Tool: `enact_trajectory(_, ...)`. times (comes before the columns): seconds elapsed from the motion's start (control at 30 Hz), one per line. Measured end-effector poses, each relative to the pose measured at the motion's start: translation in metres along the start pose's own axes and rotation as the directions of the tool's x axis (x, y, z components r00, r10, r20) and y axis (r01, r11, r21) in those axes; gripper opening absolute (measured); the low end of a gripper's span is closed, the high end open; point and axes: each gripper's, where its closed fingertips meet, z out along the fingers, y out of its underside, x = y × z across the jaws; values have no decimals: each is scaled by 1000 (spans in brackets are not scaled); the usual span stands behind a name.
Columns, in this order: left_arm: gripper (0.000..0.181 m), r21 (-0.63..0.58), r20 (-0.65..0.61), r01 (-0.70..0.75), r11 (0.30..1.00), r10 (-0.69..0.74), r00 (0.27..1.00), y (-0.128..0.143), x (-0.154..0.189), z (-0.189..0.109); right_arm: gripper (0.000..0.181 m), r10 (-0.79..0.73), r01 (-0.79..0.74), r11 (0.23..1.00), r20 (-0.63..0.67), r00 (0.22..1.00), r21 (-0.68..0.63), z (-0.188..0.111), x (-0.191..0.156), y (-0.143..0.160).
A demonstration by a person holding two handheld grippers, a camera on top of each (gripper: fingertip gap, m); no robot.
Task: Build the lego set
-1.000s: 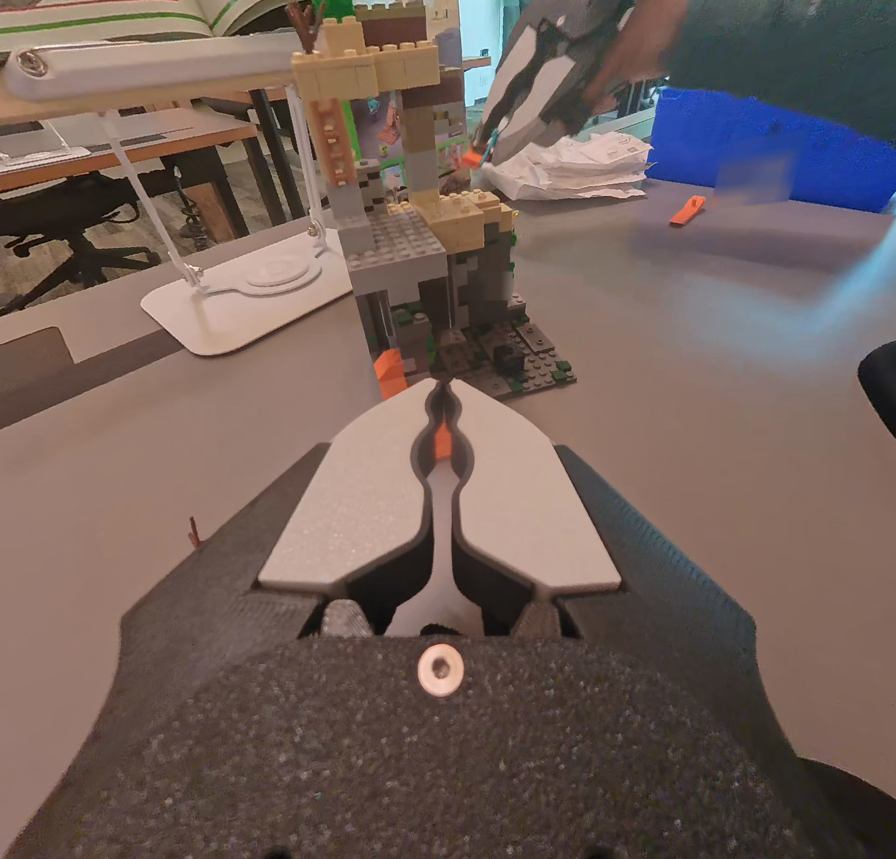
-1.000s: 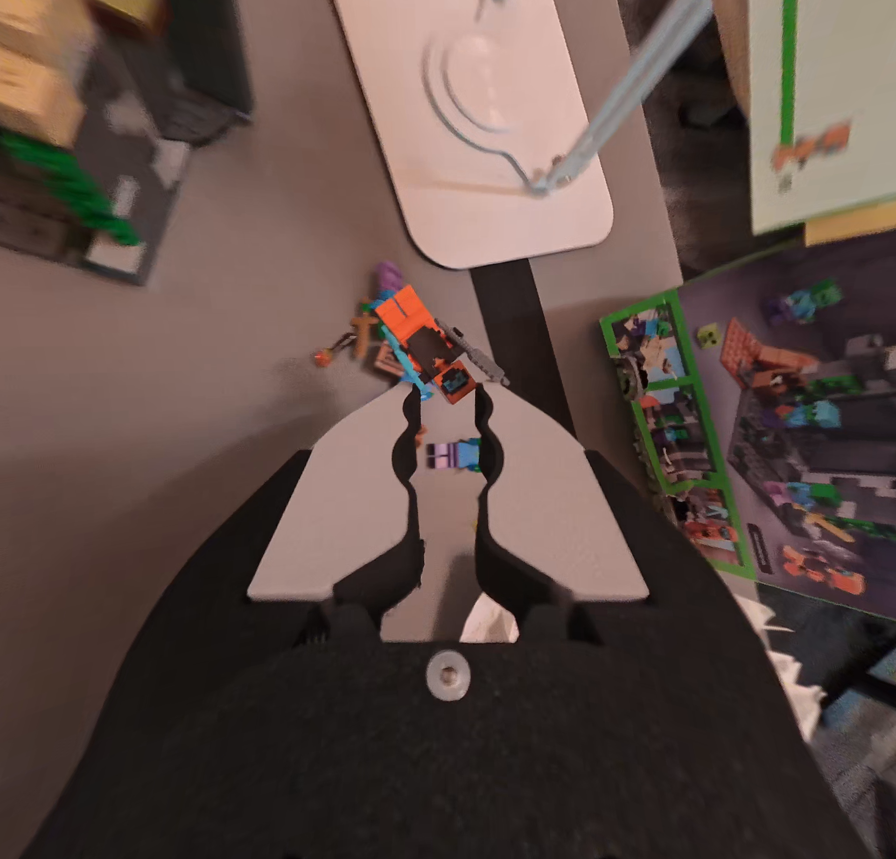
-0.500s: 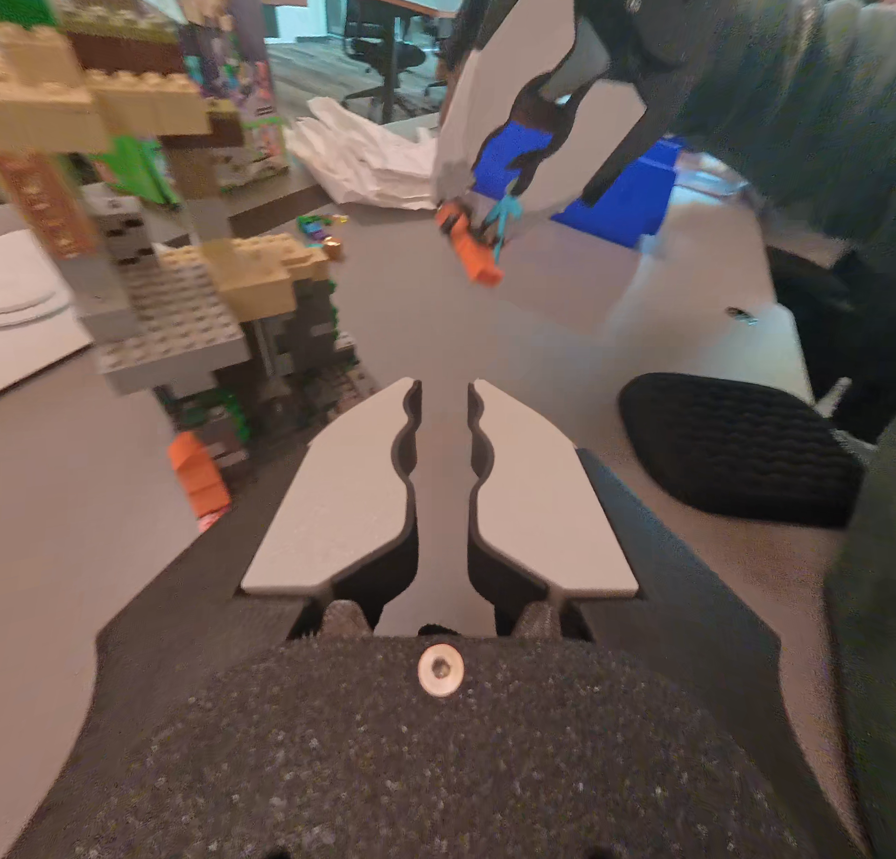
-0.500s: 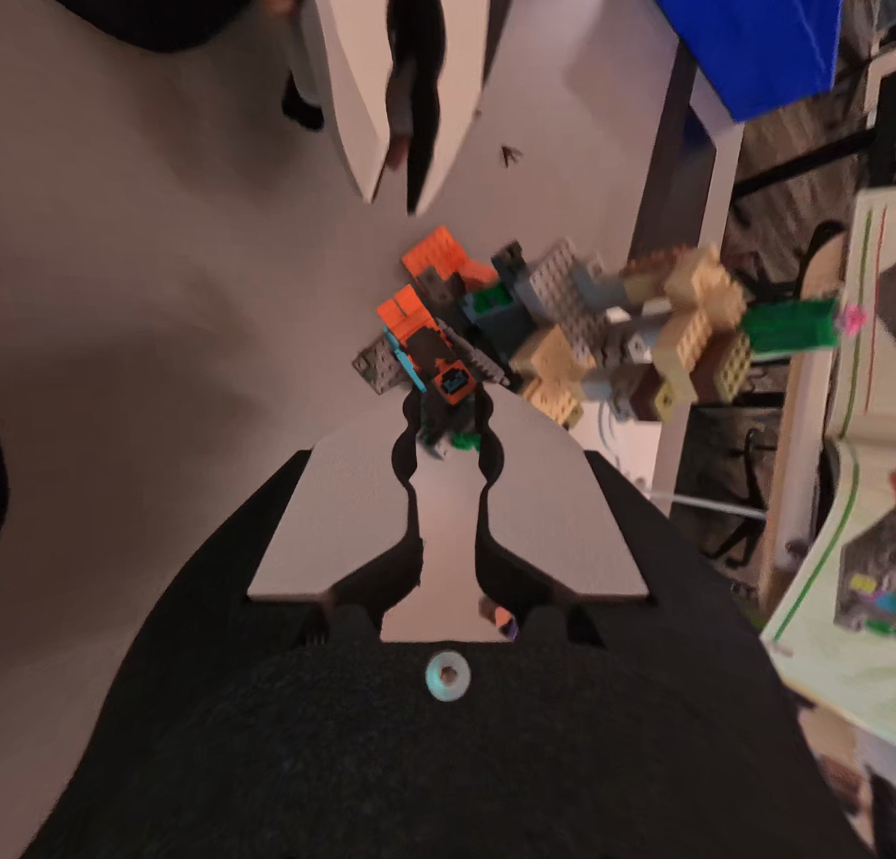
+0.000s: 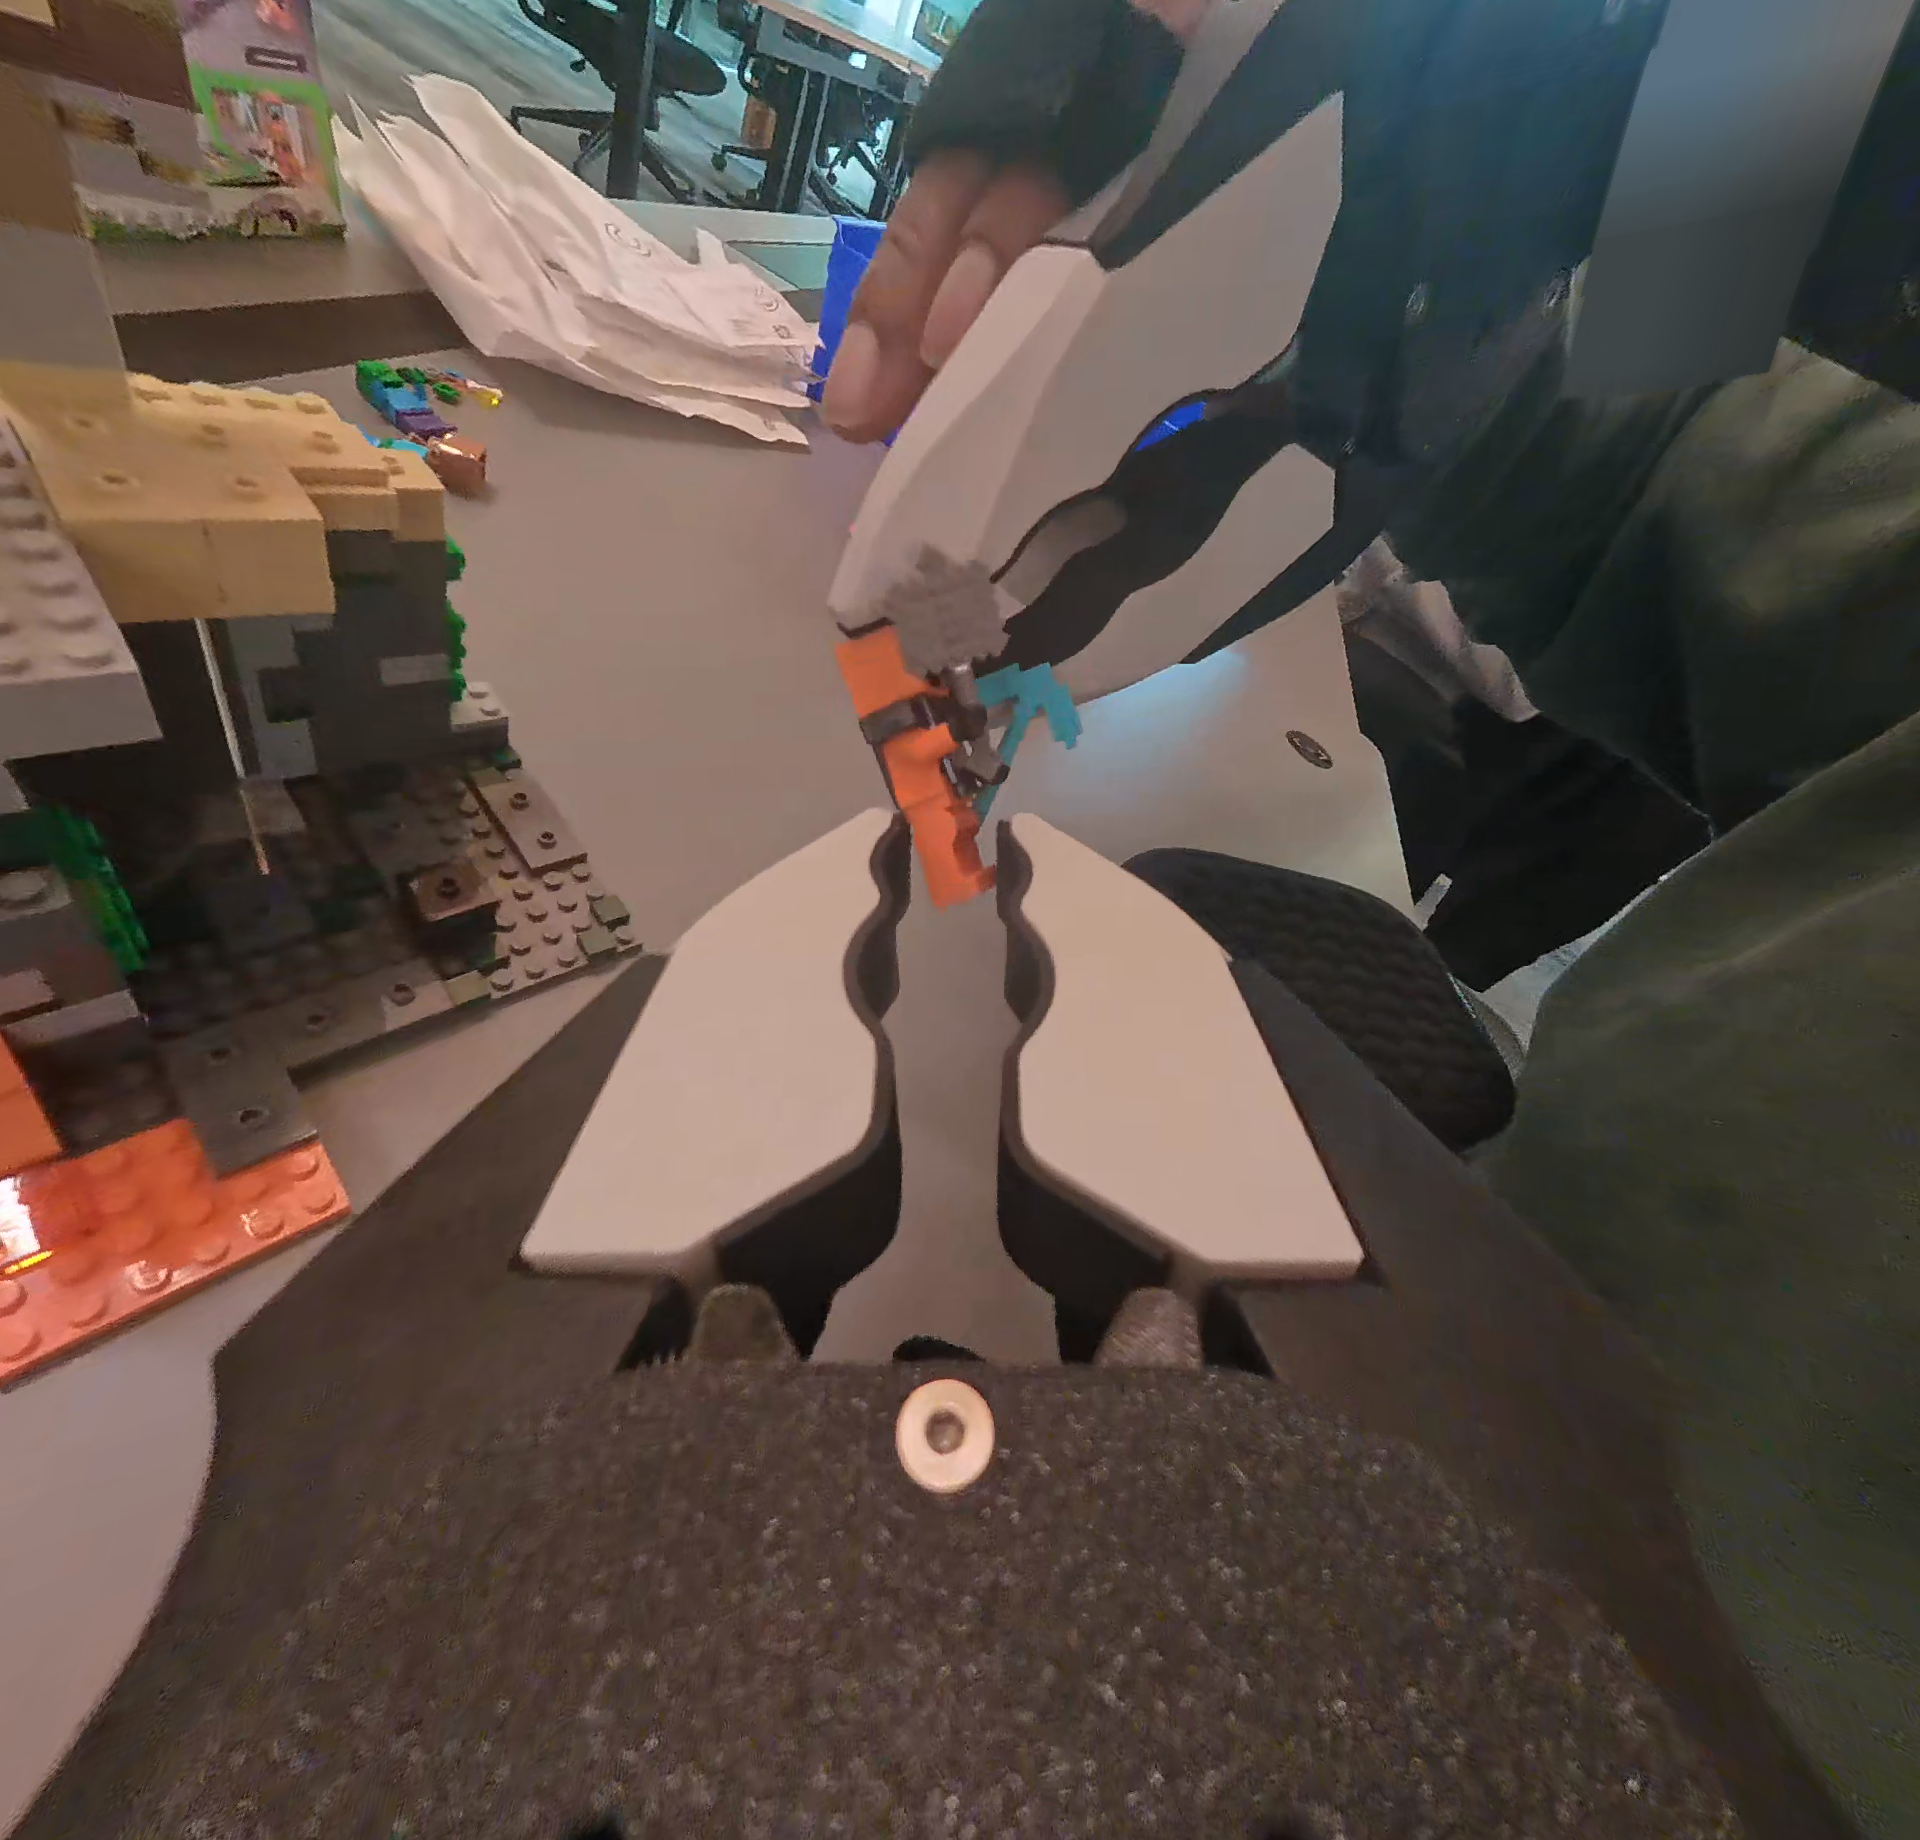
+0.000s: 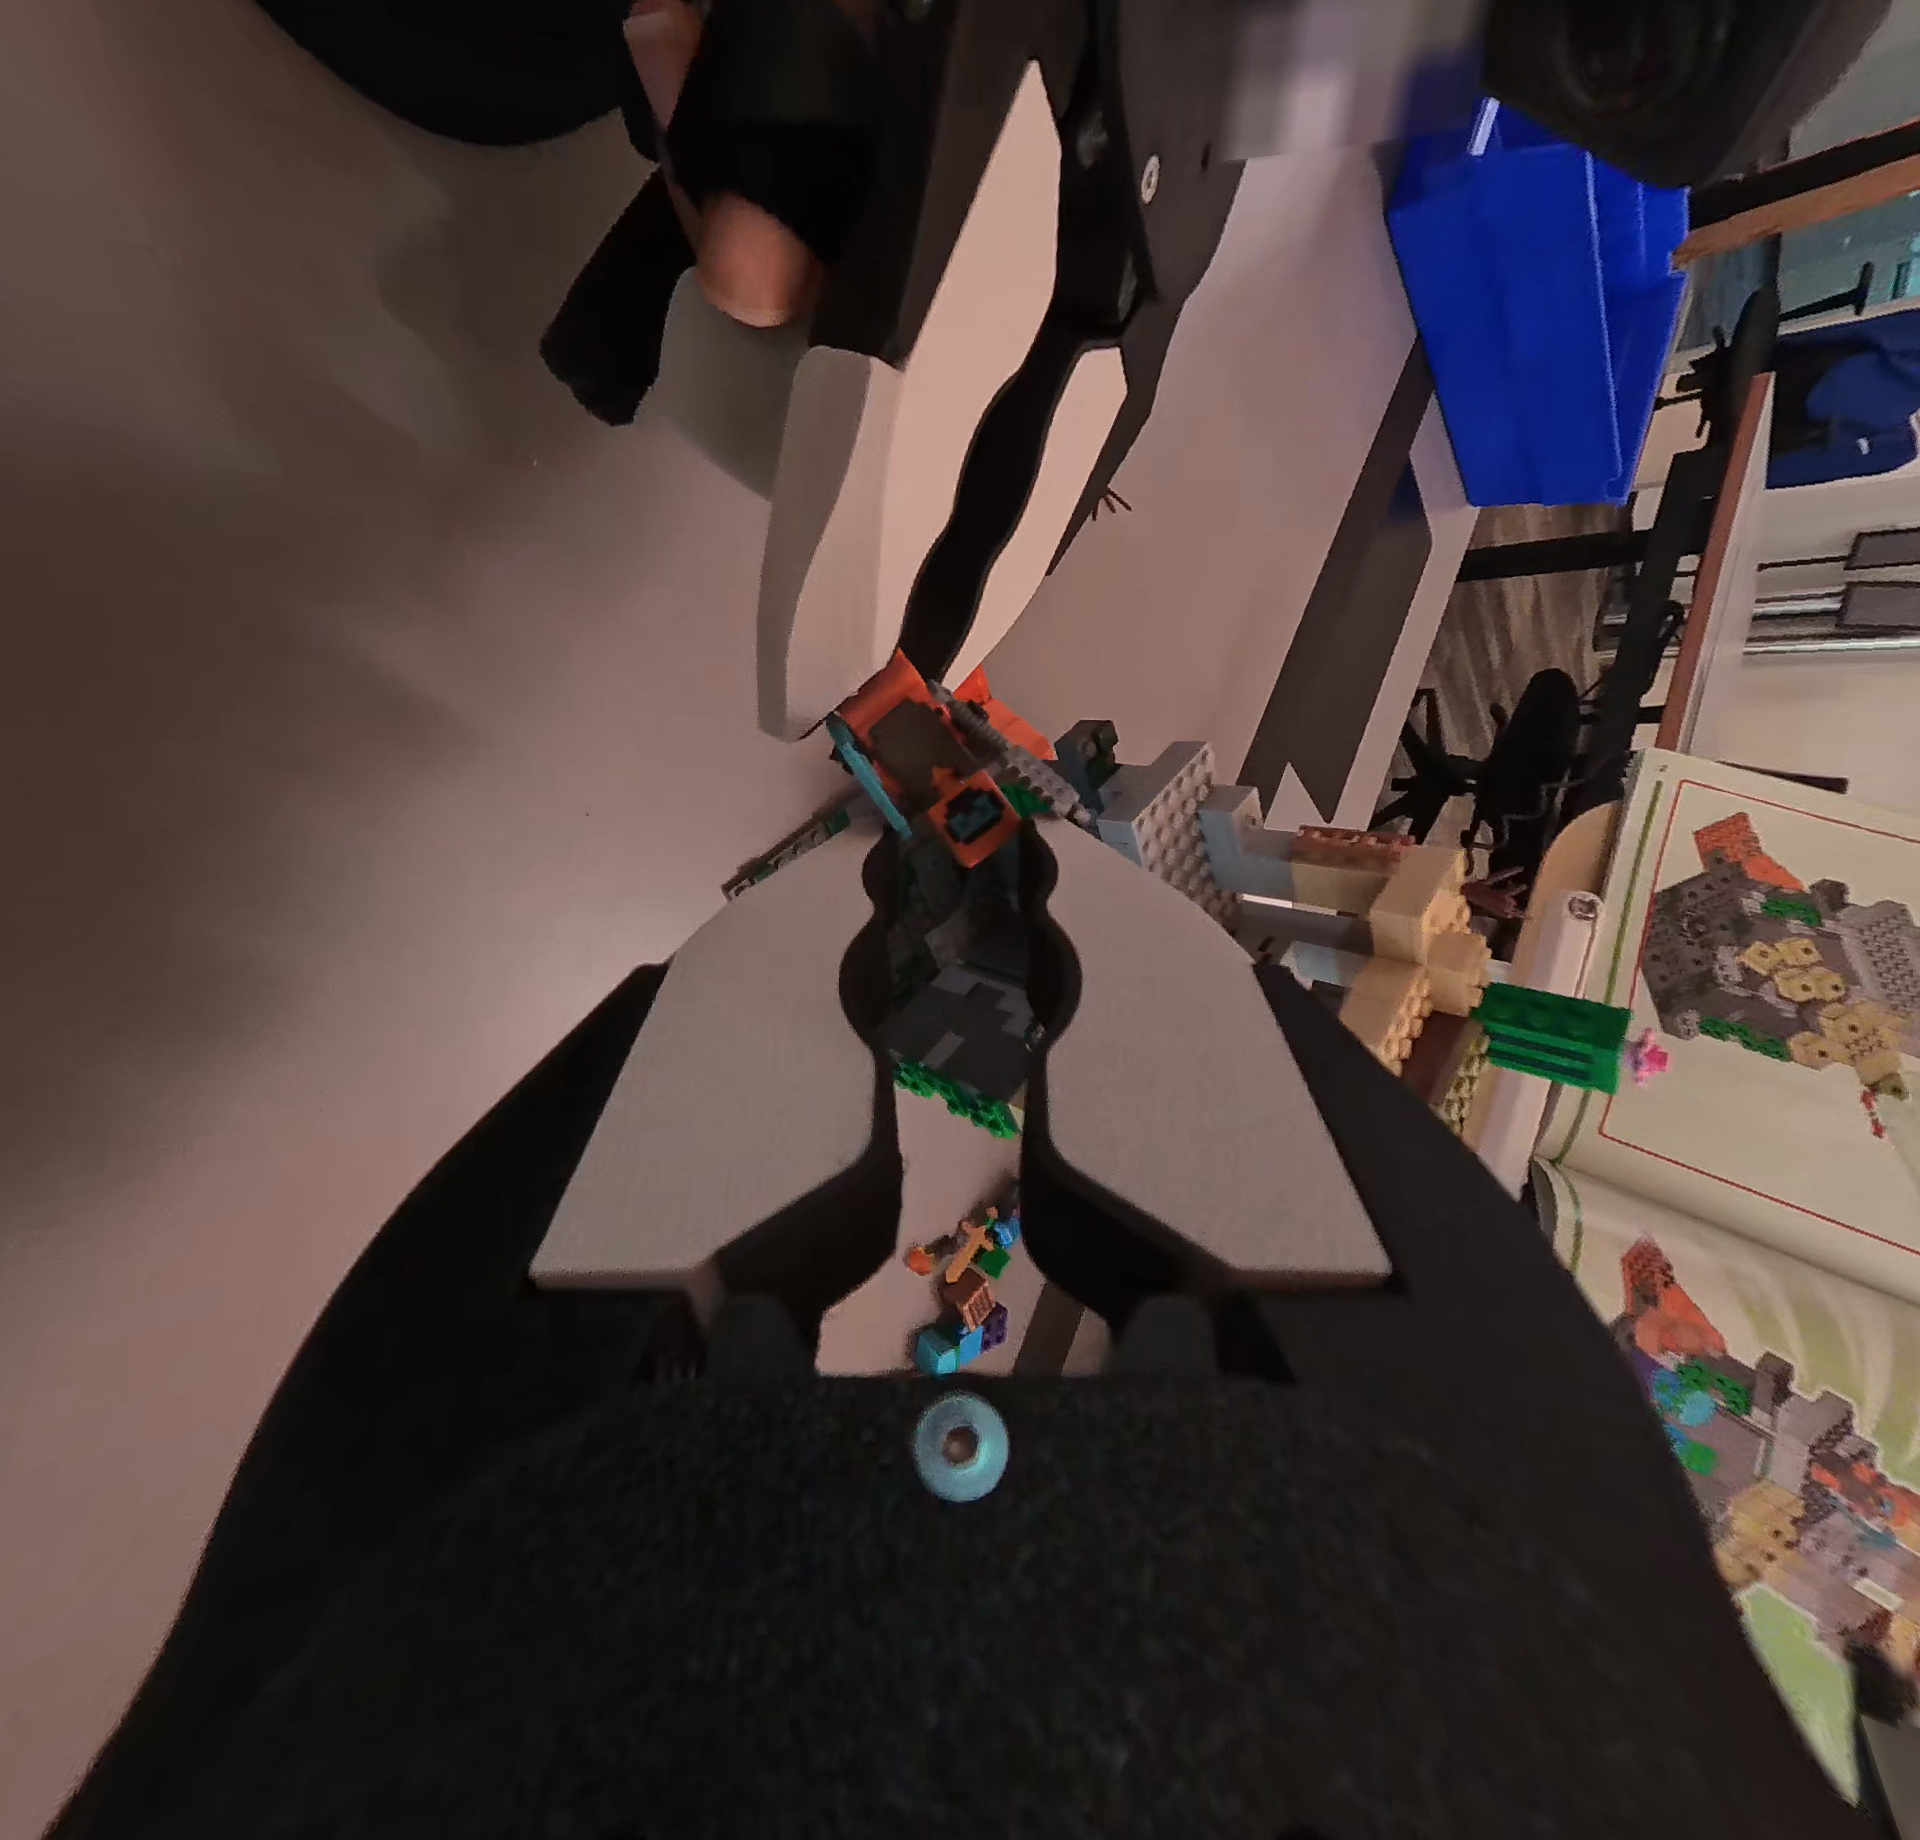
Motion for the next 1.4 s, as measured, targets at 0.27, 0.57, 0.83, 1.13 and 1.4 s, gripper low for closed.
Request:
enact_trajectory(0.27, 8, 37, 37, -18, 999, 17, 999, -1, -8, -5, 24, 339, -375, 912, 209, 917, 167, -17, -2, -11)
enact_trajectory(0.57, 8, 1, 158, -135, 991, 134, 978, 2, -17, -6, 9, 470, -515, 831, 228, 853, 212, -13, 9, -21)
enact_trajectory(0.83, 8, 24, 212, -147, 989, 138, 967, -1, -22, -8, 5, 520, -554, 802, 196, 831, 223, -14, 10, -21)
enact_trajectory(1.13, 8, 62, 250, -186, 981, 165, 954, -11, -22, -13, 8, 549, -572, 766, 163, 820, 295, -23, 19, -31)
enact_trajectory(1.4, 8, 36, 300, -276, 961, 253, 920, -13, -22, -13, 13, 651, -671, 702, 167, 741, 239, -18, 21, -18)
